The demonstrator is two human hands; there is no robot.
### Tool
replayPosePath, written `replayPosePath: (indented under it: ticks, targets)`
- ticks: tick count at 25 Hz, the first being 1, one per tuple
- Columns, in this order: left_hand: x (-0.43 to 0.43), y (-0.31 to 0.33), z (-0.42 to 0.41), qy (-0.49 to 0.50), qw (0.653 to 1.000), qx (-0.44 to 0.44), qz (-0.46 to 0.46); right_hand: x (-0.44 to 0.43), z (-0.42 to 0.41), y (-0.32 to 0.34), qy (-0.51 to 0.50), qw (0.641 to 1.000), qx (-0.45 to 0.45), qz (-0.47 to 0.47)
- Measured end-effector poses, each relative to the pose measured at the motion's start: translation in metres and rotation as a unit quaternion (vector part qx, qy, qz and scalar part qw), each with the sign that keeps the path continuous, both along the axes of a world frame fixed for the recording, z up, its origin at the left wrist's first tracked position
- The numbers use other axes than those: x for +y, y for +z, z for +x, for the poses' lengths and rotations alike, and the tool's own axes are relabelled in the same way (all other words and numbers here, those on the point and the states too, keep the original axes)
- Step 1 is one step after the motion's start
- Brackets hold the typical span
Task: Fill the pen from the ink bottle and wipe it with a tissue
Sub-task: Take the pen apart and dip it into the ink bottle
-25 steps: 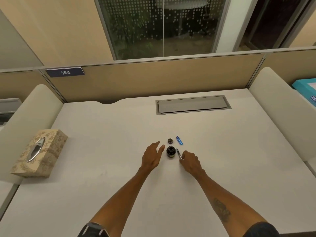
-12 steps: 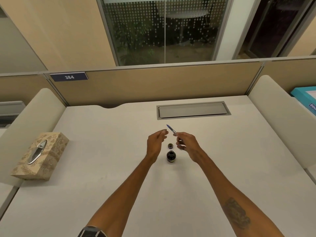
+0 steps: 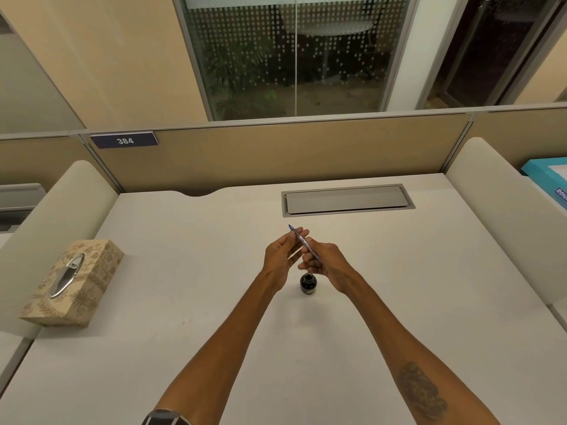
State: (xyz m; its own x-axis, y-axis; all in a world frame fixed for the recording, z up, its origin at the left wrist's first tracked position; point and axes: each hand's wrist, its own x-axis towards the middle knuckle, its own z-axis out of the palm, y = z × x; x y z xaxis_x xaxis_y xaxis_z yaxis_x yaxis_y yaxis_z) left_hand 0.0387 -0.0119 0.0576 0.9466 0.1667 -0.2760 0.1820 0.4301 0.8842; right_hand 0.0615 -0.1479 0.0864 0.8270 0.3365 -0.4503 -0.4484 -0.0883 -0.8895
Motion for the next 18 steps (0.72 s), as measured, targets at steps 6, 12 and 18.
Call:
replayPosePath:
  ticks: [6,12,18]
  targets:
    - [-0.001,0.007,0.004,0.005,1.000,0.018,0.009,0.005,-0.001,-0.003,-0.023,1.000,-0.014,0.003]
    - [-0.006,0.007,0.004,0.043,0.998,0.045,0.020,0.003,-0.005,-0.012,-0.046,0.997,-0.058,0.005]
    - [-0.003,0.002,0.001,0.021,0.998,0.044,0.033,-0.003,-0.004,-0.003,-0.056,0.998,0.028,0.030]
